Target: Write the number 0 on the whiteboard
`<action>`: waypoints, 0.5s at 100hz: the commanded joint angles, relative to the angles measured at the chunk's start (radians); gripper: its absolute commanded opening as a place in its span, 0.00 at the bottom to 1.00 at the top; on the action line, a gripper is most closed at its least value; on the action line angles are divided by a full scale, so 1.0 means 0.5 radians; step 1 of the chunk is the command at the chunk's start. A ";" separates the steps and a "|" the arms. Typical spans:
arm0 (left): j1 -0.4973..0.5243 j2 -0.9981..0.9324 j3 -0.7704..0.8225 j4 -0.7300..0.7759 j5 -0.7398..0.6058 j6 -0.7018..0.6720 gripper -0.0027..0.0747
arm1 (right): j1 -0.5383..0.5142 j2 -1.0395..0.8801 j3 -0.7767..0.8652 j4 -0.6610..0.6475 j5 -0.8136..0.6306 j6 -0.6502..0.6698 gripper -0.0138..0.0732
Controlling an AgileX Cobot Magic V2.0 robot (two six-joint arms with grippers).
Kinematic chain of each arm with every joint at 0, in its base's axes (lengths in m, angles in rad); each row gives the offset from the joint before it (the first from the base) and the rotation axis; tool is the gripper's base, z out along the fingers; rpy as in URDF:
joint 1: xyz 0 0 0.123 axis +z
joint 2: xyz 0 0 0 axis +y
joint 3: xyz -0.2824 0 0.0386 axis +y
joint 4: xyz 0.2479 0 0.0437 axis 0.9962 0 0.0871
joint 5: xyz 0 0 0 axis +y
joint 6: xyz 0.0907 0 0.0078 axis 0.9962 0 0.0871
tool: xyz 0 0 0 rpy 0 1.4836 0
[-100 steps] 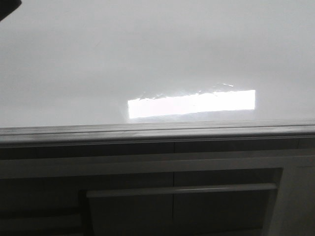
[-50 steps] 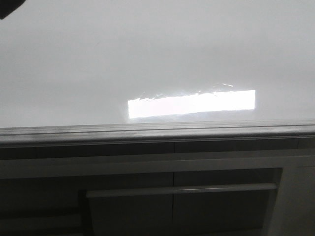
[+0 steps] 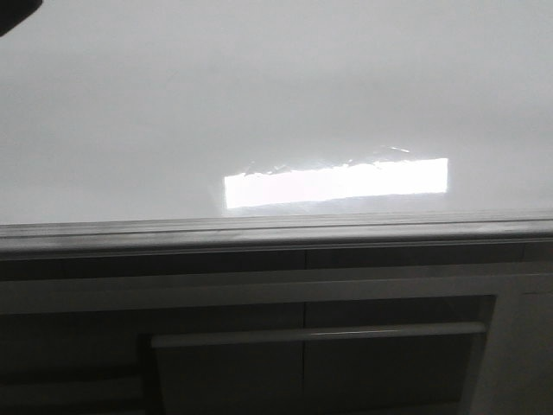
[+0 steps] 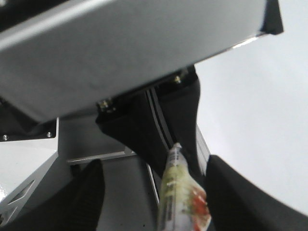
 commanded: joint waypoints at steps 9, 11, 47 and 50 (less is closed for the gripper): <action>-0.016 -0.022 -0.066 0.005 -0.117 -0.009 0.01 | 0.001 0.040 -0.113 0.025 -0.059 -0.013 0.51; -0.016 -0.022 -0.066 0.005 -0.117 -0.012 0.01 | 0.001 0.041 -0.113 0.025 -0.043 -0.013 0.49; -0.016 -0.022 -0.066 0.005 -0.117 -0.012 0.01 | 0.001 0.077 -0.113 -0.173 0.084 -0.013 0.35; -0.016 -0.022 -0.066 0.005 -0.117 -0.012 0.01 | 0.001 0.077 -0.113 -0.207 0.095 -0.013 0.35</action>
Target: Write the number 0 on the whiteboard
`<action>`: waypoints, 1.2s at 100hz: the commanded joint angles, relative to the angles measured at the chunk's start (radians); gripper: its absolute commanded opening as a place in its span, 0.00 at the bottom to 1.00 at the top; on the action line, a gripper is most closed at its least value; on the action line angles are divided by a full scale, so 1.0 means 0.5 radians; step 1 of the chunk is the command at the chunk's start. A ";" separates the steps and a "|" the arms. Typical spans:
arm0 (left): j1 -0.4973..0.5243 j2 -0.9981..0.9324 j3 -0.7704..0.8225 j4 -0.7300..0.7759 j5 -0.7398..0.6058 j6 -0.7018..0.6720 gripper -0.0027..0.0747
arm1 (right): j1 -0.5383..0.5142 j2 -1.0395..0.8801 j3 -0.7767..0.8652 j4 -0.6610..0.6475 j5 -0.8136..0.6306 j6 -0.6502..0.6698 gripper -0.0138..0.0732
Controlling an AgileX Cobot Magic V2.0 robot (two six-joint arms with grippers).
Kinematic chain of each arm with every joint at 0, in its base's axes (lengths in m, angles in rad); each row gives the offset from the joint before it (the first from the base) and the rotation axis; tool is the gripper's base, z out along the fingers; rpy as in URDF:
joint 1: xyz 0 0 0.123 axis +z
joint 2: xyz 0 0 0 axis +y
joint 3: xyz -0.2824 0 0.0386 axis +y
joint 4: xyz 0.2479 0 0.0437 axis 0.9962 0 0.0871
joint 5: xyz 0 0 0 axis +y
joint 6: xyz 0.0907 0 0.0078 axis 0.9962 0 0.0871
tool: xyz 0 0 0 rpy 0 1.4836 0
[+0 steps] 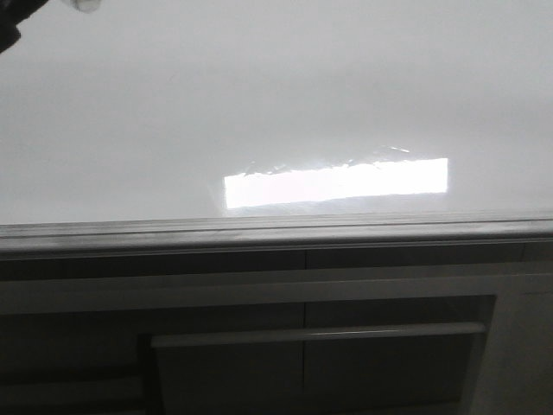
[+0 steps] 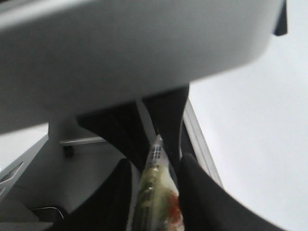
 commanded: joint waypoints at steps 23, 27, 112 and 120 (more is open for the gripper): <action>-0.010 -0.026 -0.069 0.016 -0.199 -0.022 0.01 | 0.001 -0.023 -0.054 -0.148 0.027 -0.005 0.52; -0.010 -0.026 -0.069 0.016 -0.199 -0.022 0.01 | 0.001 -0.023 -0.054 -0.148 0.027 -0.005 0.54; -0.010 -0.026 -0.069 0.016 -0.184 -0.022 0.01 | 0.001 -0.061 -0.054 -0.148 -0.097 -0.005 0.20; -0.010 -0.026 -0.069 0.016 -0.184 -0.022 0.01 | 0.001 -0.061 -0.054 -0.148 -0.092 -0.005 0.14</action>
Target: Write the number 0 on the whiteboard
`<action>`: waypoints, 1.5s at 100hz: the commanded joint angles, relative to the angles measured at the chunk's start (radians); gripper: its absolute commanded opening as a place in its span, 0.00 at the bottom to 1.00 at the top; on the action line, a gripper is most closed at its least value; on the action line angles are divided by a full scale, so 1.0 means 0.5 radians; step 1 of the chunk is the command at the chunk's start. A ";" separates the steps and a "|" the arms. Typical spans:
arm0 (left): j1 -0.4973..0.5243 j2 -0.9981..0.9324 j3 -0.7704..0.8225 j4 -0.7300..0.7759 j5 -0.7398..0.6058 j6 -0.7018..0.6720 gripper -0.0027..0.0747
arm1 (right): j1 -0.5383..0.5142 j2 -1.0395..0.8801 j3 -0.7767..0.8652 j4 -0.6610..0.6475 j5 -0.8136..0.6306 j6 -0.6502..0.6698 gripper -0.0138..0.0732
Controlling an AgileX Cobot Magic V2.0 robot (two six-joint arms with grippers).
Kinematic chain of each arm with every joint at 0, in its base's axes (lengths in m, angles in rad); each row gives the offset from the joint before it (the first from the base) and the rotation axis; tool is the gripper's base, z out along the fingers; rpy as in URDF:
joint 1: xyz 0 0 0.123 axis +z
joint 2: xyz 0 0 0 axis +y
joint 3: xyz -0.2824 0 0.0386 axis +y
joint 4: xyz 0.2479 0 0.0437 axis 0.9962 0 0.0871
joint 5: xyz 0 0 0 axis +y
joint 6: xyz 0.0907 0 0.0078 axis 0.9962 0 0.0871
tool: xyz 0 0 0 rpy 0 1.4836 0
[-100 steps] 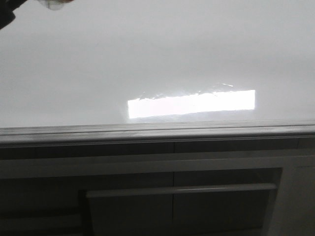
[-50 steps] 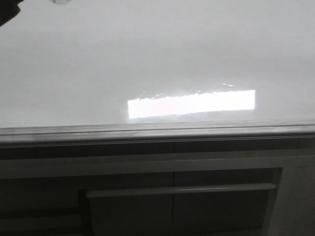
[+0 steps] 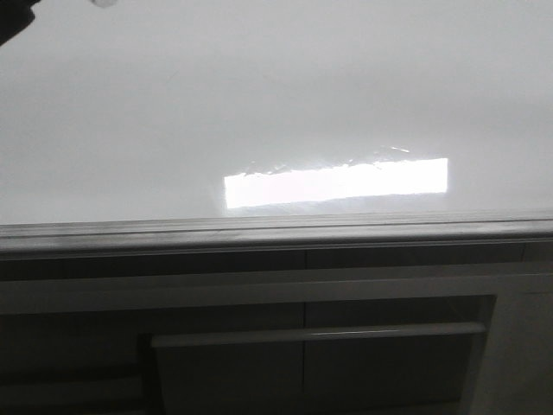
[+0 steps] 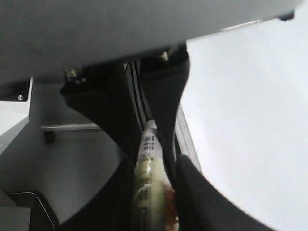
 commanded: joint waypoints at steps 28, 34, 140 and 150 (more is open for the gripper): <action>-0.010 -0.030 -0.069 0.010 -0.175 -0.038 0.01 | 0.001 -0.059 -0.054 0.010 -0.118 -0.005 0.10; -0.010 -0.030 -0.069 0.010 -0.185 -0.057 0.03 | 0.001 -0.059 -0.054 0.010 -0.118 -0.005 0.10; -0.010 -1.181 0.396 1.119 -0.464 -2.125 0.01 | -1.049 -0.232 -0.024 0.006 0.005 0.835 0.10; -0.010 -1.273 0.504 1.119 -0.583 -2.131 0.01 | -1.049 -0.176 -0.021 0.006 -0.057 0.835 0.10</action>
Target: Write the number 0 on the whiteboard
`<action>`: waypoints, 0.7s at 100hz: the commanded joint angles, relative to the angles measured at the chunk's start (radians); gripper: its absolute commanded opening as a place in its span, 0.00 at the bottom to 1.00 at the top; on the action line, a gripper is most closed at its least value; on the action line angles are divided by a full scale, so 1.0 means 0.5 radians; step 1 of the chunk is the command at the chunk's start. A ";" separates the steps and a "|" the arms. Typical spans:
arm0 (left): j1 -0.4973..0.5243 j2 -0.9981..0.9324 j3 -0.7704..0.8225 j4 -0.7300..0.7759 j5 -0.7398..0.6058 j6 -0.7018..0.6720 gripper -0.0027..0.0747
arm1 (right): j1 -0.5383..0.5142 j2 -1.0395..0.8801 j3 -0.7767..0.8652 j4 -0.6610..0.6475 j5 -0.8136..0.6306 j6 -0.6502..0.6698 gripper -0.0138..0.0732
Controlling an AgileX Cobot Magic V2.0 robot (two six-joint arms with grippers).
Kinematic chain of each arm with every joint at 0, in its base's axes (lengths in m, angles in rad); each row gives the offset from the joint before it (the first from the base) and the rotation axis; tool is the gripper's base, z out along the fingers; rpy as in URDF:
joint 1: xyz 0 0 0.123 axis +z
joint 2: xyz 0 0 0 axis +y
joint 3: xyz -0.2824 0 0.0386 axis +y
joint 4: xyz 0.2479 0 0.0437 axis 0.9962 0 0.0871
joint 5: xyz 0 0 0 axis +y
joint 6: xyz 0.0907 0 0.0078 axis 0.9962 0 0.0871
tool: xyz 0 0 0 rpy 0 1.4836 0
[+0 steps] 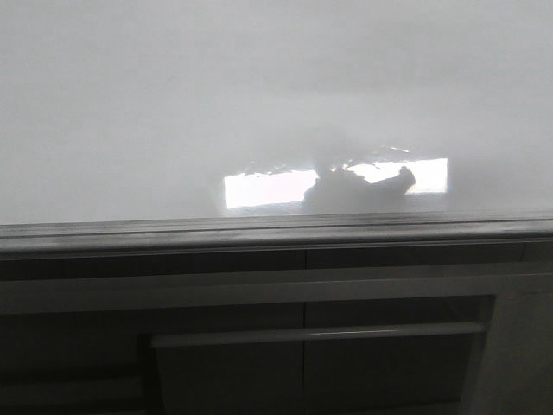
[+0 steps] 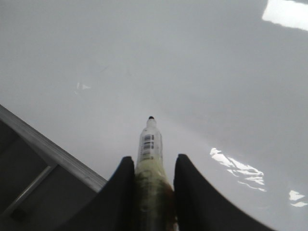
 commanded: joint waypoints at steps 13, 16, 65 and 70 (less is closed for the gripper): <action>-0.010 -0.089 0.095 0.089 -0.284 -0.128 0.01 | -0.010 0.094 -0.050 -0.011 -0.308 0.014 0.10; -0.010 -0.089 0.100 0.089 -0.284 -0.131 0.01 | -0.010 0.106 -0.050 -0.011 -0.328 0.014 0.10; -0.010 -0.089 0.100 0.113 -0.299 -0.133 0.01 | -0.010 0.234 -0.050 -0.011 -0.478 0.014 0.10; -0.010 -0.089 0.100 0.117 -0.299 -0.133 0.01 | -0.010 0.234 -0.050 -0.011 -0.546 0.014 0.10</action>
